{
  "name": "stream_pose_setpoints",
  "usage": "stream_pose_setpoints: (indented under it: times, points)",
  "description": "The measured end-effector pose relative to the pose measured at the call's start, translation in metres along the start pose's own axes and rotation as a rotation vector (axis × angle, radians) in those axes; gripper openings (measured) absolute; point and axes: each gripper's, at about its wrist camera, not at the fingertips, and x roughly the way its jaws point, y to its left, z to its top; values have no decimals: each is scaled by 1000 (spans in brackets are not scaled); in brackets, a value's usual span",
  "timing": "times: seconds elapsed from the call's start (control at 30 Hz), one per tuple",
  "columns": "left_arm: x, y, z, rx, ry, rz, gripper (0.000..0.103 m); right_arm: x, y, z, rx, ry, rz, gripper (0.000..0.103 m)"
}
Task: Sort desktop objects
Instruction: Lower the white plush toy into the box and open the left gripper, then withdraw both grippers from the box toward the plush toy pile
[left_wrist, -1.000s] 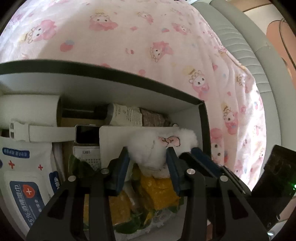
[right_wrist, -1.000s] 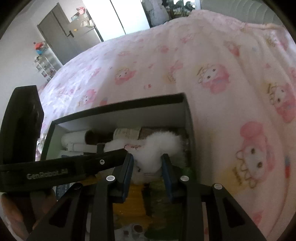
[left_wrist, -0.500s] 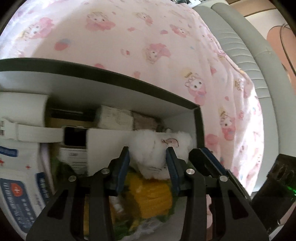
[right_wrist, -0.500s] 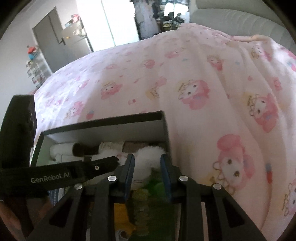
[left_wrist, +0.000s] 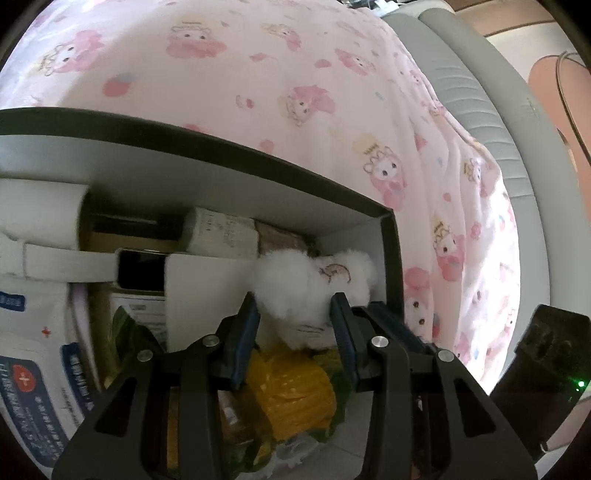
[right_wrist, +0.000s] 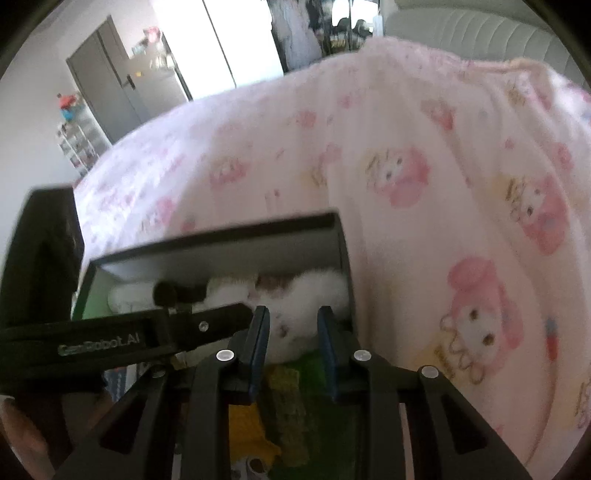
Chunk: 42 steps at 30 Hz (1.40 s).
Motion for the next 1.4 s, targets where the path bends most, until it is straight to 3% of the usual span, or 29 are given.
stream_pose_setpoints:
  times: [0.27,0.43,0.5,0.6,0.87,1.1,1.4]
  points:
    - [4,6,3,-17,18,-31,39,-1,5,-1,-21,0,-21,21]
    - [-14,0,-4,27,-41,3,41,-9,4,-3,-18,-30,-9,21]
    - [-28,-5,-9,57,-89,31,44,-19,7,-3,-27,-60,-25,24]
    - [-56,-12,-18,90,-161,79,49,-34,12,-2,-31,-100,-36,36]
    - [-143,-29,-47,202,-292,175,52,-85,49,1,-61,-134,-15,39]
    - [-205,-27,-91,249,-355,188,53,-138,100,-26,-107,-170,-28,47]
    - [-239,-10,-139,279,-373,248,53,-167,137,-70,-101,-199,-46,47]
